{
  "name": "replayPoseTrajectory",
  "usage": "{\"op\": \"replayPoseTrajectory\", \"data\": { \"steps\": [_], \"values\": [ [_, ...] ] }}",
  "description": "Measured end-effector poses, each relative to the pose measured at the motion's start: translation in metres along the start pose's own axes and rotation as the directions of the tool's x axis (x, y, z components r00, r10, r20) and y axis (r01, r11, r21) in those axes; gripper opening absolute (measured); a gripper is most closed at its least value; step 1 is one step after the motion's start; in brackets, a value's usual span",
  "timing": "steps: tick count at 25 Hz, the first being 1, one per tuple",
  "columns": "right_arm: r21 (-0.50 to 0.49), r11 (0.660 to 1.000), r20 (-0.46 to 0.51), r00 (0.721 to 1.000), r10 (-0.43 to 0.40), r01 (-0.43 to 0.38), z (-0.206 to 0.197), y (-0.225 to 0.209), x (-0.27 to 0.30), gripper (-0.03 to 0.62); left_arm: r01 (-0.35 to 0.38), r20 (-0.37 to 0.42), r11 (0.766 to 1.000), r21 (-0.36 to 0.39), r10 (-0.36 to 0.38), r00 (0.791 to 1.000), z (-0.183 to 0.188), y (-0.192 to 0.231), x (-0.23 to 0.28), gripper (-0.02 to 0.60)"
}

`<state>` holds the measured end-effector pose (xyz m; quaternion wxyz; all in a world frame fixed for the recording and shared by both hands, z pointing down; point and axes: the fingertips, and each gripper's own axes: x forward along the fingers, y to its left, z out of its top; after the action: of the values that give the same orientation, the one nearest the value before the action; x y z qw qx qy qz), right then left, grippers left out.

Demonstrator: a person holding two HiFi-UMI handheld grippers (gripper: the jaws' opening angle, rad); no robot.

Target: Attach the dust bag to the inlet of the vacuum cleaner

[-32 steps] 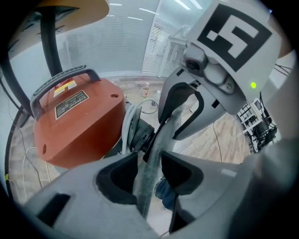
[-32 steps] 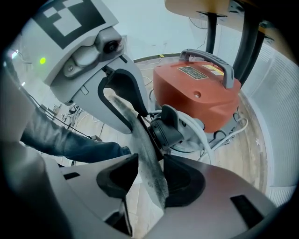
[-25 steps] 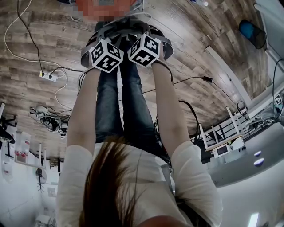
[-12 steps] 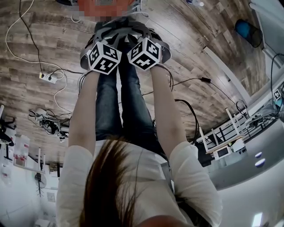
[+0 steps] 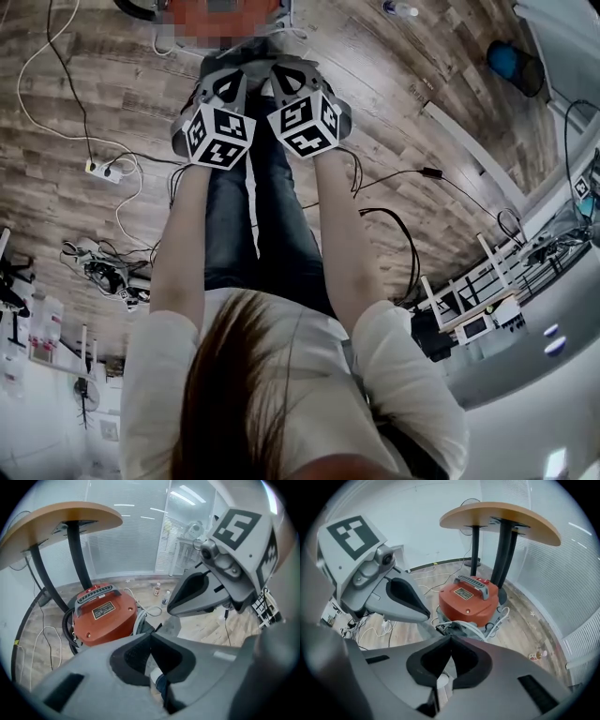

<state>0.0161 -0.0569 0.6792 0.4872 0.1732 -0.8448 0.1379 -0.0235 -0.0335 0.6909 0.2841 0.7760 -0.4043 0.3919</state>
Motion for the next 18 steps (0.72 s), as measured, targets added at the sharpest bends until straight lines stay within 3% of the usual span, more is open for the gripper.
{"op": "replayPoseTrajectory", "data": {
  "steps": [8,13,18],
  "values": [
    [0.143,0.987,0.142,0.985,-0.099,0.078,0.043,-0.016,-0.047,0.002,-0.093,0.104,0.994,-0.064,0.099,0.990,0.037,0.013,-0.046,0.017],
    [0.296,0.950,0.237,0.956,-0.175,0.100,0.072,-0.030,-0.087,0.002,-0.134,0.180,0.984,-0.114,0.153,0.972,0.074,0.022,-0.078,0.017],
    [0.339,0.932,0.276,0.933,-0.229,0.128,0.093,-0.041,-0.127,0.002,-0.158,0.237,0.979,-0.129,0.186,0.954,0.109,0.026,-0.108,0.017]
  ]
}}
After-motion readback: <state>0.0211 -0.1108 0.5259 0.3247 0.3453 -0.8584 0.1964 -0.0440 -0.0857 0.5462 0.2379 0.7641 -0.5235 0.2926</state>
